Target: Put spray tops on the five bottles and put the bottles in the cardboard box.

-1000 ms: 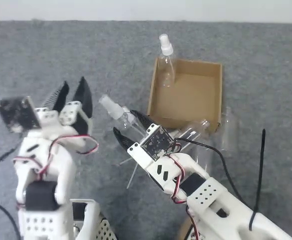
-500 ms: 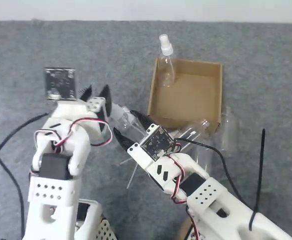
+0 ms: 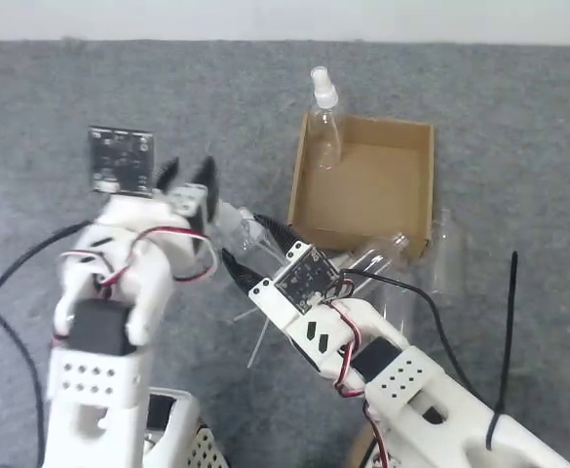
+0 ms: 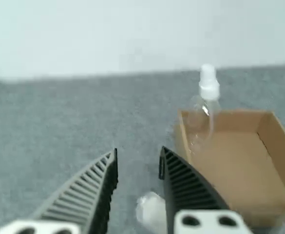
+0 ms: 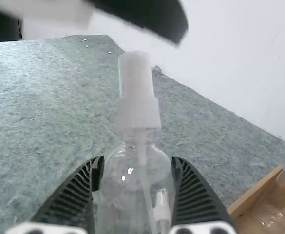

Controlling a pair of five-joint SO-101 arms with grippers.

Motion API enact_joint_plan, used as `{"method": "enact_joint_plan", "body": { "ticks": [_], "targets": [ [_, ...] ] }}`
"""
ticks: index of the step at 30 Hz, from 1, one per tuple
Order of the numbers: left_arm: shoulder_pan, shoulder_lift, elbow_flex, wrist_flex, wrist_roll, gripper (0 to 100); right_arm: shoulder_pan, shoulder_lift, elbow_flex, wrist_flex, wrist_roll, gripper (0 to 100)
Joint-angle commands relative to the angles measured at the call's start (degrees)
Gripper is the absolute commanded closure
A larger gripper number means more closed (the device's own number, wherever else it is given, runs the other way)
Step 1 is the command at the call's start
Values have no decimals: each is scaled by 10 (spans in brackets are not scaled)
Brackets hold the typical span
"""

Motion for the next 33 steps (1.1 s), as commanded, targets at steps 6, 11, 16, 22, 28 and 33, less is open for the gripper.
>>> {"method": "enact_joint_plan", "body": {
  "ticks": [6,11,16,22,28,33],
  "targets": [
    [-100,-134,-44,30,-15,866,7,-4,-5,-16,-5,992],
    [-98,-200,61,47,-15,866,27,-9,-8,-15,-6,992],
    [-96,-248,199,-6,-11,866,102,-9,-68,37,-12,992],
    [-35,-293,277,-37,-14,866,123,7,-242,206,-97,992],
    [9,-339,279,8,-15,811,122,89,-414,329,-128,992],
    [54,-392,281,60,-15,736,122,175,-476,375,-141,992]
  ]
}}
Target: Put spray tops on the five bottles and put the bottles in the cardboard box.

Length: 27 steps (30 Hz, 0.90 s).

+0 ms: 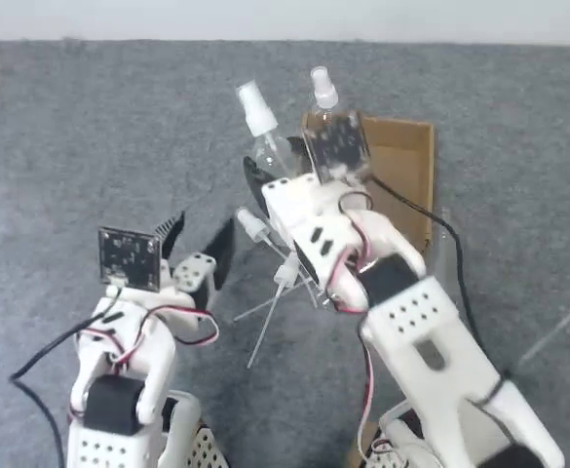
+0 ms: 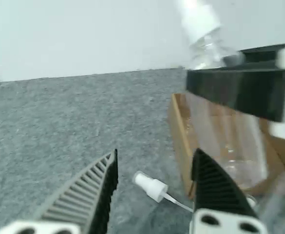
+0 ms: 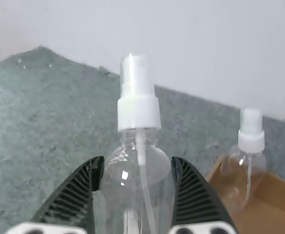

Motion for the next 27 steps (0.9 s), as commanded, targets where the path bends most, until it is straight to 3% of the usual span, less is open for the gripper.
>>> {"method": "enact_joint_plan", "body": {
  "ticks": [1,7,16,27],
  "targets": [
    [41,-51,-3,41,-4,734,7,57,-81,24,-11,992],
    [64,-68,38,18,-4,689,6,73,-102,33,-11,992],
    [62,-68,80,-40,-4,664,-45,29,-165,190,-11,992],
    [61,-68,85,-40,-4,665,-77,-92,-164,284,-10,992]
  ]
}}
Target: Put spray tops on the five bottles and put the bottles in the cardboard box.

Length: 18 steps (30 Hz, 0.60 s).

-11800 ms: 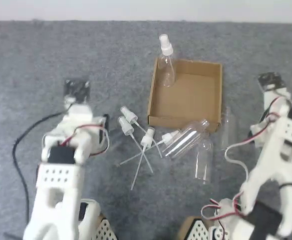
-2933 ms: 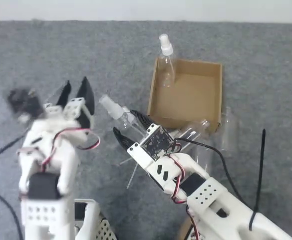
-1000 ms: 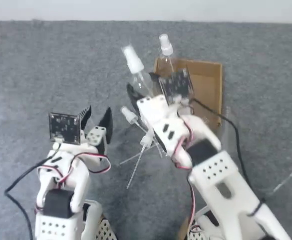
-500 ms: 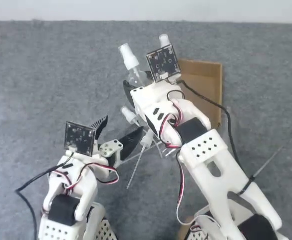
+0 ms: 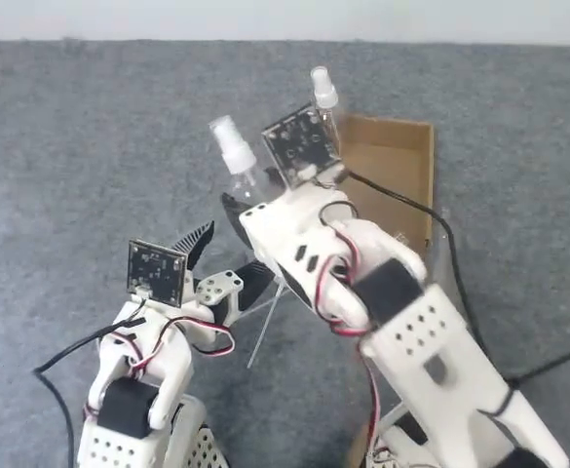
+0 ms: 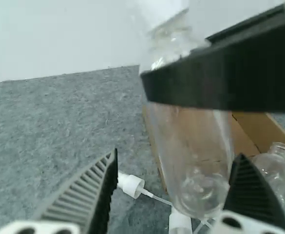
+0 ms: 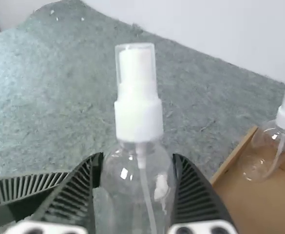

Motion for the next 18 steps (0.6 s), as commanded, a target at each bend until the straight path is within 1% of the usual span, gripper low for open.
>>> {"method": "enact_joint_plan", "body": {
  "ticks": [1,10,14,18],
  "targets": [
    [-4,1,-2,-14,-6,665,-4,-65,-43,46,-6,992],
    [-5,1,-3,-11,-6,666,1,-79,-42,57,-6,992],
    [-6,1,-3,-11,-6,666,44,-80,-42,58,0,992],
    [-6,-1,-2,-11,-6,667,102,-75,-43,29,49,992]
  ]
}}
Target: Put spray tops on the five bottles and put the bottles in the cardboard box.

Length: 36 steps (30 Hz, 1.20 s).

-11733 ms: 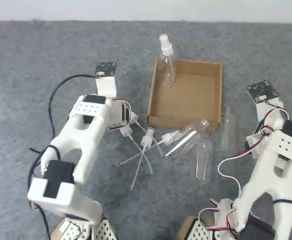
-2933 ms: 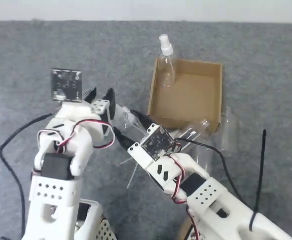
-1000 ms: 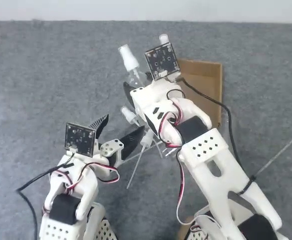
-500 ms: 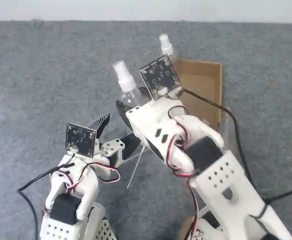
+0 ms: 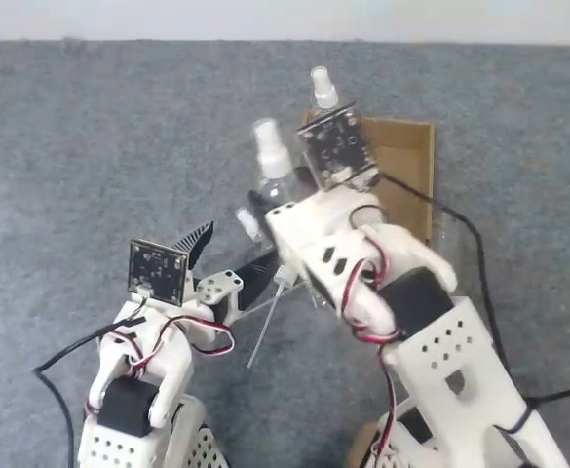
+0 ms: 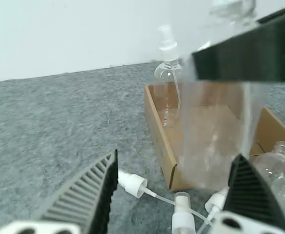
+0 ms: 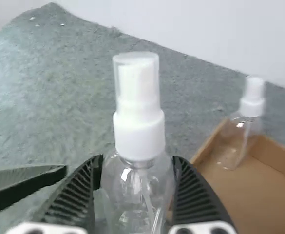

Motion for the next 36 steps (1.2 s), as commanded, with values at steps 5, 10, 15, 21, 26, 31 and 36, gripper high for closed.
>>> {"method": "enact_joint_plan", "body": {
  "ticks": [5,10,15,21,26,31,36],
  "targets": [
    [-21,-6,-2,-9,-3,667,145,-28,-43,-80,53,992],
    [-34,-6,-2,-11,-3,667,229,-15,-21,-156,53,992],
    [-35,-6,3,-12,-3,667,262,51,32,-278,53,992],
    [-35,-6,27,-49,-3,667,291,170,36,-413,49,992],
    [-35,-6,34,-60,-4,667,302,264,36,-484,52,992],
    [-35,-6,34,-60,-4,667,314,344,36,-545,52,992],
    [-35,-6,35,-60,-4,667,313,401,36,-580,52,992]
  ]
}}
